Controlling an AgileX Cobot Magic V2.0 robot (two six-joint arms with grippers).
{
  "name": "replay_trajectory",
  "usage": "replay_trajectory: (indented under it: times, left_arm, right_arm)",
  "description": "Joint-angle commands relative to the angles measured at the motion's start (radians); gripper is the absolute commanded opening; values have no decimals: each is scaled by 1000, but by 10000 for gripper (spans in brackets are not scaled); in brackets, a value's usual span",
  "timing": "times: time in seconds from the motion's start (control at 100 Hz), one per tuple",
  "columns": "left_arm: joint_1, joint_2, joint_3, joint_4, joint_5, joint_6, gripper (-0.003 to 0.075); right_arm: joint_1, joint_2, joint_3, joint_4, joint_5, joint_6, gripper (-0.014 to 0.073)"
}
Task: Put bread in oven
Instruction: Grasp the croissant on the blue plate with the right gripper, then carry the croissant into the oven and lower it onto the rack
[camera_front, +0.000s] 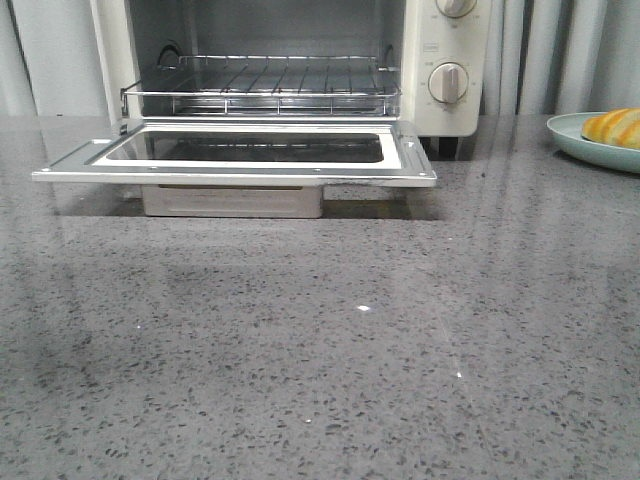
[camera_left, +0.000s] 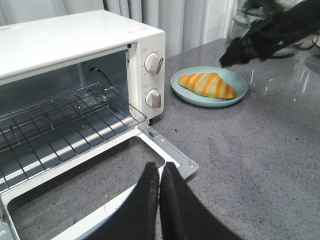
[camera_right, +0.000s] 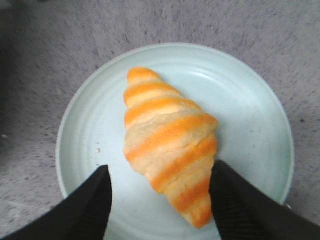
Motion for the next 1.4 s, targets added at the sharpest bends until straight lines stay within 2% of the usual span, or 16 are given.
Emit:
replay_trajectory:
  times: [0.0,0.23,0.29,0.36,0.41,0.44,0.61,0.83,0.92,1.06,1.16,1.23,1.3,1.39]
  left_arm:
    - [-8,-16,-26,-22,-43,-9,-22]
    - [-8,-36,-26,-22,-26,-9,-22]
    - [-8,-43,-26,-22,-26,-9,-22]
    - [-8,-48,-26,-22,-26,-9,-22]
    - [-8,-51,-26,-22,-26,-9,-22]
    - [-8,-51,-26,-22,-26,-9,-22]
    - [-8,-51,-26,-22,-15,-9,-22]
    - [-8,-62,-26,-22,10,-1,-22]
    - [-8,-73,-26,-20,6,4,-22]
    - [-8,-75,-26,-20,2,4,-22]
    - [-8,-75,-26,-20,-8,4,-22]
    - [-8,-75,-26,-20,-12,4,-22]
    - [-8,-75,-26,-20,-14,4,-22]
    - [-8,-75,-26,-20,-13,4,-22]
  right_arm:
    - [-1,11,-35,-18,-96,-15,390]
    - [-1,138,-35,-18,-93,-15,389]
    - [-1,161,-35,-13,-76,-15,356]
    - [-1,174,-35,9,-52,-15,222]
    - [-1,174,-35,13,-38,-15,56]
    - [-1,174,-35,15,-33,-15,-74]
    - [-1,107,-35,25,-45,-8,-67]
    - [26,-209,-36,25,-83,-8,-67]
    - [109,-342,-36,25,-101,-15,-67]
    - [359,-449,-46,25,-118,-63,-67]
    - [575,-430,-82,21,-89,-94,-67]
    - [686,-386,-103,-1,-89,-100,-67]
    - [756,-323,-124,-49,-89,-100,-67]
    - [789,-221,-162,-86,-69,-100,-67]
